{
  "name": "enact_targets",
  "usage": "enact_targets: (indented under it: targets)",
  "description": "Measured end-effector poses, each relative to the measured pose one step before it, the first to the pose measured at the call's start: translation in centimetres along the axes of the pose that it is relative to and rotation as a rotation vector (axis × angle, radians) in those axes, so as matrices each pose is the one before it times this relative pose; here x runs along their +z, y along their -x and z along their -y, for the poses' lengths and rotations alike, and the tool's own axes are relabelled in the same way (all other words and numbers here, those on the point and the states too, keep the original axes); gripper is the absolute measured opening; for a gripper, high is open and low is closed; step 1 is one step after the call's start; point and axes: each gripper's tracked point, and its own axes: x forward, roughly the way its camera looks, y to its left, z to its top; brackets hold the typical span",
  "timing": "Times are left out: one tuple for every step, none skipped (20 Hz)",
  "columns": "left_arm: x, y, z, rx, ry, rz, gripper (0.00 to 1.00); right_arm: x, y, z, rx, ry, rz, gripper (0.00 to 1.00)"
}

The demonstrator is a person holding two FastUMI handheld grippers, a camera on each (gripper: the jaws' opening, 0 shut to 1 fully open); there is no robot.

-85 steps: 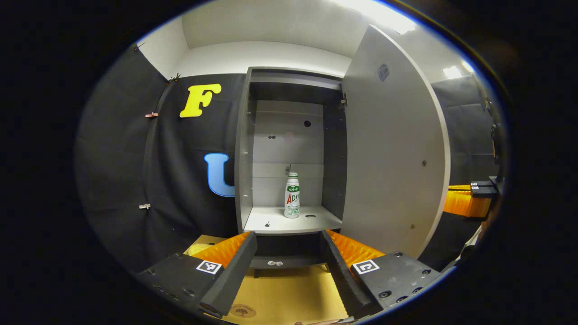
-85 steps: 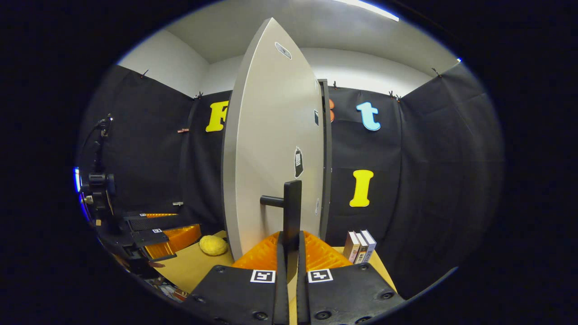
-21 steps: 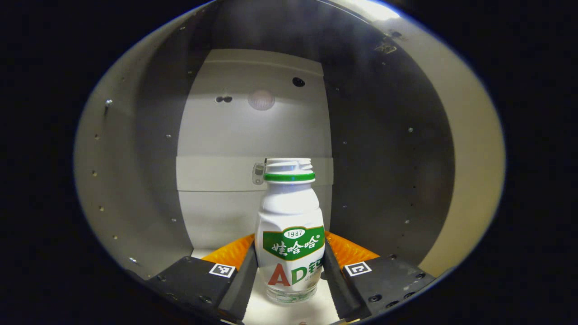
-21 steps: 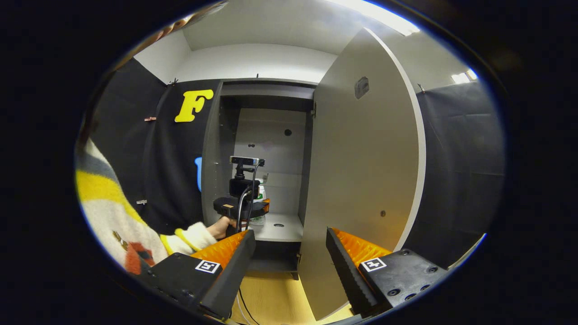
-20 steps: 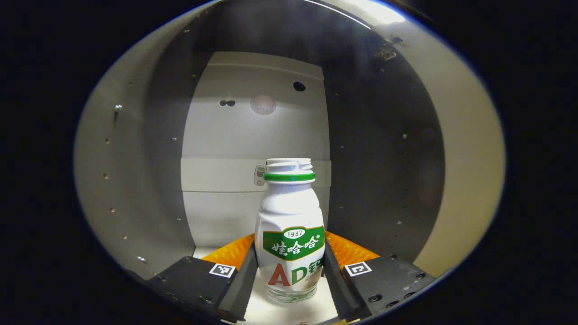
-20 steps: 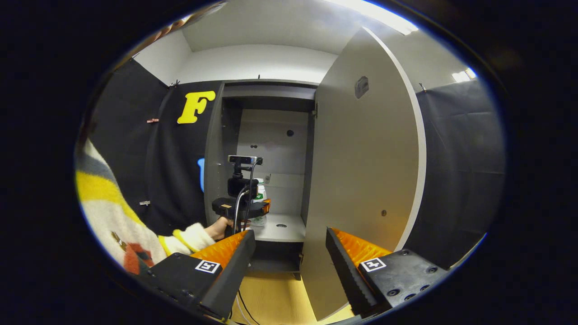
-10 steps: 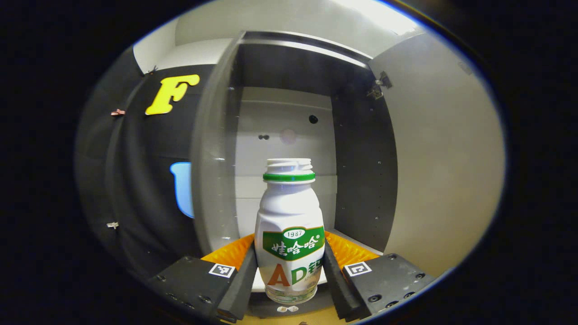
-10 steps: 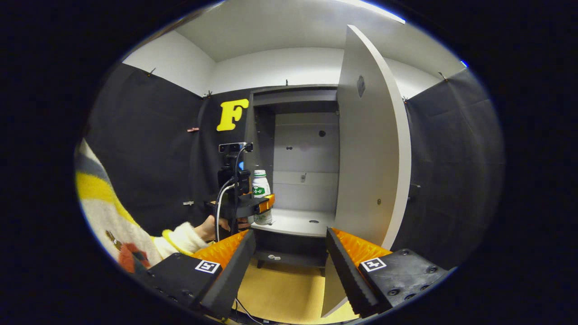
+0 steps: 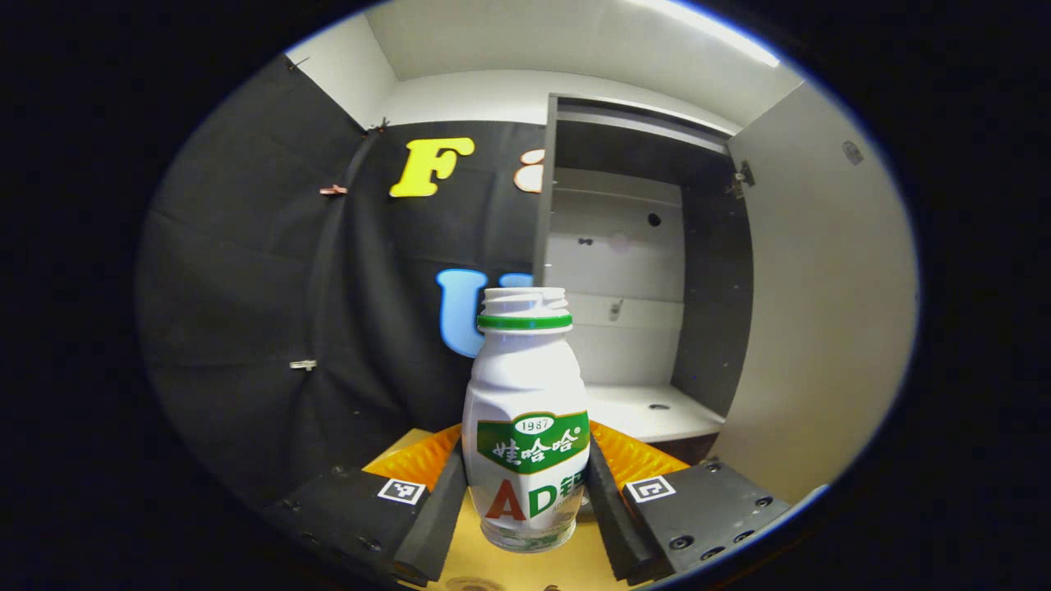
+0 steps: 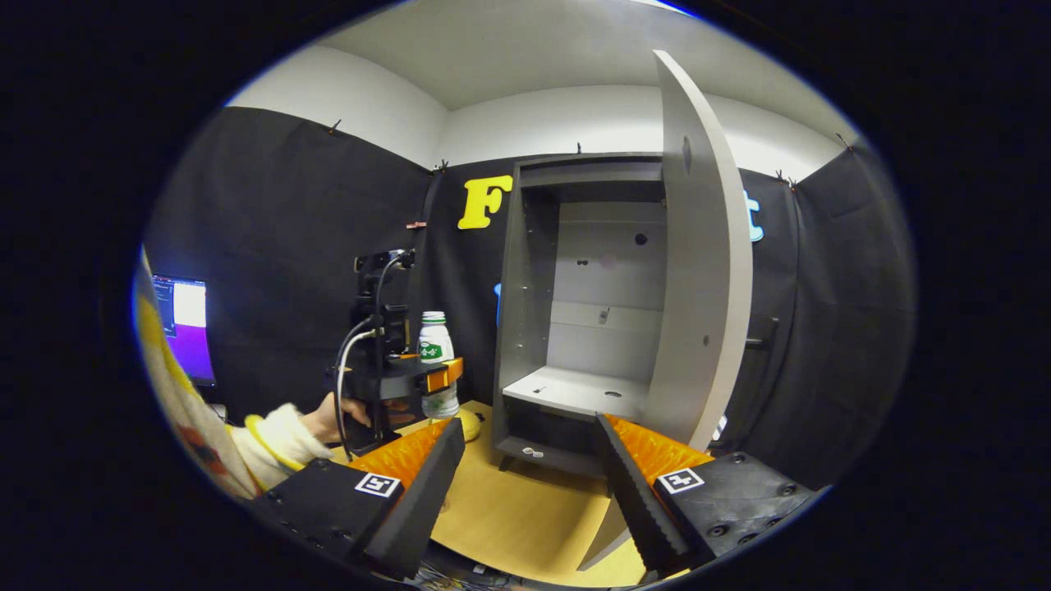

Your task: Open the cabinet door with the right hand, grasp the bottle in the cabinet with the left hand and place it on the coaster, then close the cabinet door with the right hand.

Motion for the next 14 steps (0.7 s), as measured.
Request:
enact_targets:
  targets:
    - [-0.022, 0.014, -0.098, 0.02445, -0.00728, -0.00703, 0.74, -0.476, -0.501, -0.865, 0.03819, -0.02449, -0.00610, 0.97]
    - [-0.148, -0.063, -0.031, 0.01940, -0.00064, -0.00453, 0.74, -0.422, -0.584, -0.893, 0.03252, -0.02606, -0.00186, 0.98]
    - [-0.151, -0.201, 0.024, 0.01542, 0.00592, -0.00220, 0.74, -0.313, -1.028, -0.424, 0.01805, -0.01568, 0.00086, 0.98]
    - [-0.315, -0.329, 0.071, 0.01177, 0.00810, -0.00556, 0.74, -0.495, -1.112, 0.011, -0.00028, -0.00328, -0.00207, 0.98]
    - [-0.357, -0.047, -0.037, 0.00660, 0.00482, -0.00387, 0.74, -0.825, -0.993, 0.163, -0.01397, 0.00171, 0.00034, 0.97]
    - [-0.322, -0.430, 0.097, 0.01064, -0.00325, -0.00316, 0.74, -0.968, -1.064, 0.220, -0.01686, -0.00005, -0.00450, 0.98]
    - [-0.417, -0.208, -0.165, 0.01163, -0.00583, -0.00647, 0.74, -1.390, -1.236, 0.190, -0.01663, -0.00807, -0.01269, 0.98]
    - [-0.351, -0.002, -0.080, 0.00986, -0.00520, -0.00669, 0.74, -1.672, -1.213, 0.062, -0.00653, -0.00974, -0.02582, 0.98]
    - [-0.694, -0.398, -0.205, 0.01817, -0.00767, -0.00352, 0.74, -1.616, -1.131, -0.341, 0.00057, -0.00470, -0.02657, 0.98]
    - [-0.700, -0.454, -0.172, 0.02117, -0.00921, 0.00259, 0.74, -1.688, -1.057, 0.134, -0.01321, 0.00988, -0.02698, 0.98]
    - [-0.445, -0.459, 0.098, 0.00914, -0.01234, 0.00392, 0.75, -1.646, -1.056, 0.337, -0.01855, 0.02255, -0.02274, 0.98]
    - [-0.371, -0.184, 0.185, 0.00232, -0.01424, 0.00226, 0.74, -1.851, -1.021, 0.194, -0.01912, 0.02517, -0.02993, 0.98]
    - [-0.113, -0.053, 0.022, 0.00298, -0.01951, 0.00417, 0.75, -2.037, -1.112, -0.171, -0.01070, 0.01995, -0.04012, 0.98]
    - [-0.347, -0.140, -0.087, 0.00147, -0.02766, 0.00663, 0.75, -1.834, -1.045, -0.205, -0.00785, 0.01143, -0.03996, 0.98]
